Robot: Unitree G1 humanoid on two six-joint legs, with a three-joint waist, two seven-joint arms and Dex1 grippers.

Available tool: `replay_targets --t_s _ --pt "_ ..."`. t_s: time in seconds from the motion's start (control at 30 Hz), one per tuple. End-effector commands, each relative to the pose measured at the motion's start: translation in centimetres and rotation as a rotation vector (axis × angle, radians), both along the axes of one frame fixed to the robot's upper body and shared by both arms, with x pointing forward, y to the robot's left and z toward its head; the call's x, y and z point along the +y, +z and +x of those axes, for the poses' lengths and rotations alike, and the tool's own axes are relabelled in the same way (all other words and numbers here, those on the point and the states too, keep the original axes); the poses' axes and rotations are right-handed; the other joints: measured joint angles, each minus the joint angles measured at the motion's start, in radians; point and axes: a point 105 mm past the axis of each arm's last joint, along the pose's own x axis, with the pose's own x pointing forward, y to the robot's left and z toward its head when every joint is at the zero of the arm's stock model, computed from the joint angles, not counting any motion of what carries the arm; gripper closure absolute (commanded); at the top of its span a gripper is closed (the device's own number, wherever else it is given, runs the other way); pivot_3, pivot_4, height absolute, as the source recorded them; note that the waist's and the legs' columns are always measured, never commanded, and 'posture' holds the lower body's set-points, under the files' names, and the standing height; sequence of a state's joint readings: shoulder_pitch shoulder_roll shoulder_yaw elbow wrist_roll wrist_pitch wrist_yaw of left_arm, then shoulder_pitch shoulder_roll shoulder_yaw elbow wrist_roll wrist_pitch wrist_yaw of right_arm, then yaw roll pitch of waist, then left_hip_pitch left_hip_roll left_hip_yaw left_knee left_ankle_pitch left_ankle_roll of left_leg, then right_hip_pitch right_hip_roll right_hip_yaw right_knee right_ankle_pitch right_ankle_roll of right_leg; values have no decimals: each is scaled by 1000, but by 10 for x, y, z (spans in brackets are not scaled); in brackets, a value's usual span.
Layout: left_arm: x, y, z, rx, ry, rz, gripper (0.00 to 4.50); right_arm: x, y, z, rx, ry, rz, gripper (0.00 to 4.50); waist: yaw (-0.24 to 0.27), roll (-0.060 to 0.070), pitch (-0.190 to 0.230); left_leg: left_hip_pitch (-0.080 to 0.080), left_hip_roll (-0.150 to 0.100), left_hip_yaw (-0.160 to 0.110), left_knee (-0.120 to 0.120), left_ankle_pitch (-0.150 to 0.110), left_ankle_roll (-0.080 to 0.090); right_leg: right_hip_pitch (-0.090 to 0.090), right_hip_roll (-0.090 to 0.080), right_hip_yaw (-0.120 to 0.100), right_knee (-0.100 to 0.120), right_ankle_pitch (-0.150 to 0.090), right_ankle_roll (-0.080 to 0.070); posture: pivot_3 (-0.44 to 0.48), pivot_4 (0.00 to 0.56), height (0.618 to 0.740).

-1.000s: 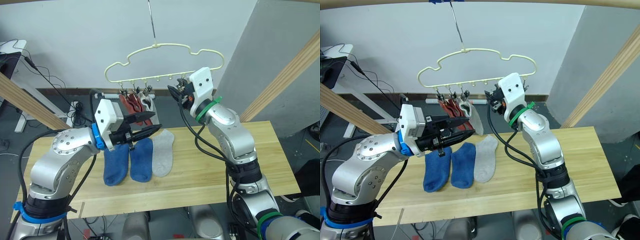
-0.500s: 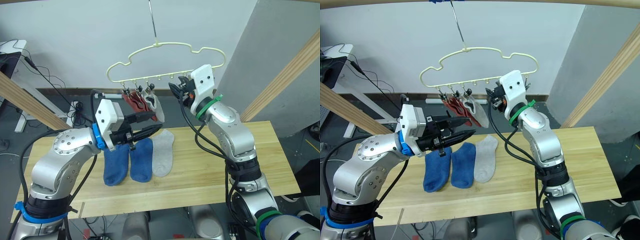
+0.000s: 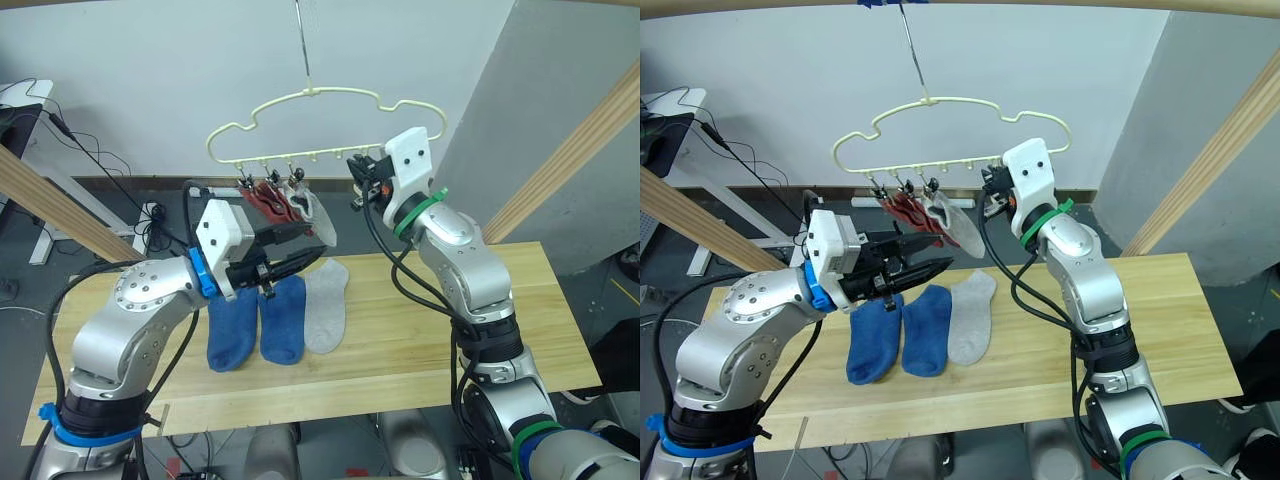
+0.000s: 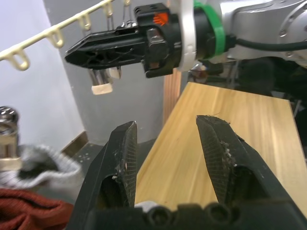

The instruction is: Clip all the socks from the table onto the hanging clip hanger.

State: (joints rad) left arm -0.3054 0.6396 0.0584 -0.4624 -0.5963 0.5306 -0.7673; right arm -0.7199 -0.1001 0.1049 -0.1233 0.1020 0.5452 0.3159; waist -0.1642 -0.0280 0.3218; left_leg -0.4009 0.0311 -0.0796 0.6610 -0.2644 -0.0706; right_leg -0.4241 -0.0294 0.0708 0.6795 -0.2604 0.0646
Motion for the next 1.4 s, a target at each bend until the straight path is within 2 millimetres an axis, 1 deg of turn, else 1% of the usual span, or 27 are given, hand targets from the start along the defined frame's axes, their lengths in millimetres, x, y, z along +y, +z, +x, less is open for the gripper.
replay_targets --t_s 0.03,0.1,0.17,0.23,0.4,0.5,0.63,0.77,0.9,1.0,1.17,1.33,1.4 --pt "-5 -7 -2 -28 28 19 2336 1 16 -5 -59 11 34 4483 -1 0 0 0 0 0 0 0 0 0 0 0 0 0 0 -202 275 733" --pt "-5 -17 3 -5 79 15 2336 0 16 -5 -59 10 36 4483 -1 0 0 0 0 0 0 0 0 0 0 0 0 0 0 -202 275 733" --pt "-6 -36 7 37 112 35 1969 1 17 -5 -58 10 36 4483 -1 0 0 0 0 0 0 0 0 0 0 0 0 0 0 -205 277 733" --pt "-10 -54 9 67 125 50 1456 1 17 -5 -58 10 37 4483 -1 0 0 0 0 0 0 0 0 0 0 0 0 0 0 -205 277 733" --pt "-20 -104 34 130 242 86 5 2 16 -5 -54 15 39 4483 0 0 0 0 0 0 1 0 0 0 0 0 1 0 0 -212 280 733" --pt "-30 -123 51 151 316 81 0 4 16 -5 -52 21 35 4483 1 0 0 0 -1 0 1 0 0 0 0 0 1 0 0 -225 281 733" --pt "-33 -145 68 212 416 86 0 3 15 -6 -48 19 31 4483 -2 0 0 0 -1 0 1 0 0 0 -1 0 1 0 0 -249 285 733" --pt "-40 -164 71 249 428 154 0 2 14 -8 -44 17 32 4483 -8 0 0 0 -1 0 1 0 0 0 -1 0 1 0 0 -255 288 733" --pt "-45 -173 69 256 406 201 0 3 12 -8 -36 19 34 4483 -8 0 0 0 -1 0 1 0 0 0 -1 0 1 0 0 -254 292 733" --pt "-45 -179 71 259 415 244 578 4 12 -8 -32 21 36 4483 -8 0 0 0 -1 0 1 0 0 1 -1 0 1 0 0 -257 293 733" --pt "-46 -189 69 270 399 295 1988 4 11 -8 -27 20 39 4483 -8 0 0 0 -1 0 1 0 0 1 -1 -1 1 0 0 -261 296 733" --pt "-43 -191 68 259 397 315 3251 3 11 -7 -24 19 41 4483 -8 0 0 0 -1 0 1 0 0 1 -1 -1 1 0 0 -261 295 733" --pt "-43 -192 66 244 386 321 3622 3 11 -7 -24 18 42 4483 -8 0 0 1 -1 0 1 0 0 1 -1 -1 1 0 0 -261 296 733"
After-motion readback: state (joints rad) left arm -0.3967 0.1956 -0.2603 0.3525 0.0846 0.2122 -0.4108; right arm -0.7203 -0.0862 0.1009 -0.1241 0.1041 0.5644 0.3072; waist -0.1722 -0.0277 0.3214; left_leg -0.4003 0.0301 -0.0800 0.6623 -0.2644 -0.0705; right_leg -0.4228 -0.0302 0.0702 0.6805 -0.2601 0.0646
